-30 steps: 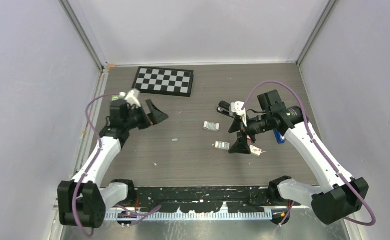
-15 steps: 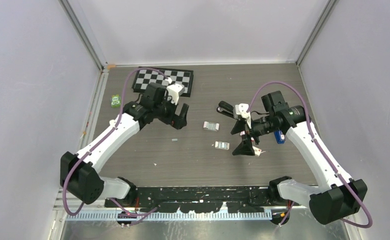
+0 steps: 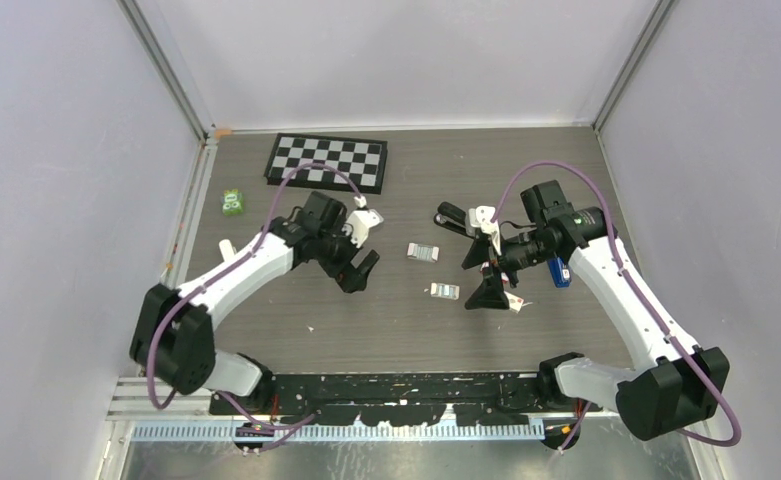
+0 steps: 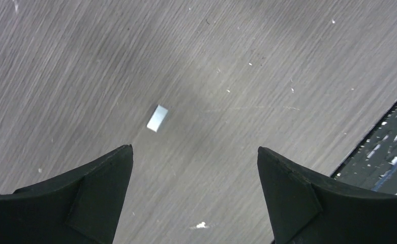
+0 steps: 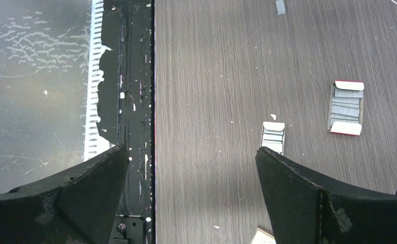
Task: Unload the staples from the stapler
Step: Pick up the staple from the center of the board.
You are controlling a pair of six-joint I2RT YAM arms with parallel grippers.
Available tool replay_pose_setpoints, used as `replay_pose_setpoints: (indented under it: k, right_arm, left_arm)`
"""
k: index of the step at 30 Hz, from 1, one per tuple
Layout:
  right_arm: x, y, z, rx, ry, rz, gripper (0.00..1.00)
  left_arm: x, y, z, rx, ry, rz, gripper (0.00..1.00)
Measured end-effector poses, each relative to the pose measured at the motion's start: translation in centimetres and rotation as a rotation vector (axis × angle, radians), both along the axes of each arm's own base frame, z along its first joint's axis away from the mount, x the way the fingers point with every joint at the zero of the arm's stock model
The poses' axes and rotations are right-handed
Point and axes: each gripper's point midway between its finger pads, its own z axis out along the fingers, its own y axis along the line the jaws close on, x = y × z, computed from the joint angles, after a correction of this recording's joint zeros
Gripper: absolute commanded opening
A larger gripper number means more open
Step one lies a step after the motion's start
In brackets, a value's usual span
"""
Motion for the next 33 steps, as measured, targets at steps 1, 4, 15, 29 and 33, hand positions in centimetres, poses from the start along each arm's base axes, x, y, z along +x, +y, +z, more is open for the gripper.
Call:
replay_pose_setpoints:
  k: [1, 4, 15, 29, 33]
  right_arm:
    - [0.0, 0.0, 0.0, 0.000, 0.002, 0.000, 1.00]
    - [0.0, 0.0, 0.0, 0.002, 0.003, 0.001, 1.00]
    - [-0.1, 0.1, 0.1, 0.009, 0.005, 0.006, 0.99]
    - [-0.3, 0.1, 0.1, 0.011, 0.008, 0.010, 1.00]
    - [-0.3, 0.1, 0.1, 0.010, 0.006, 0.013, 1.00]
  left_arm:
    - [0.2, -0.2, -0.5, 0.011, 0.013, -0.017, 0.86]
    - [1.4, -0.8, -2.0, 0.057, 0.061, -0.055, 0.75]
    - [2.5, -0.1, -5.5, 0.225, 0.112, -0.150, 0.66]
    - [1.8, 0.3, -8.6, 0.406, 0.079, -0.315, 0.53]
    - [1.7, 0.3, -9.0, 0.437, 0.076, -0.334, 0.46]
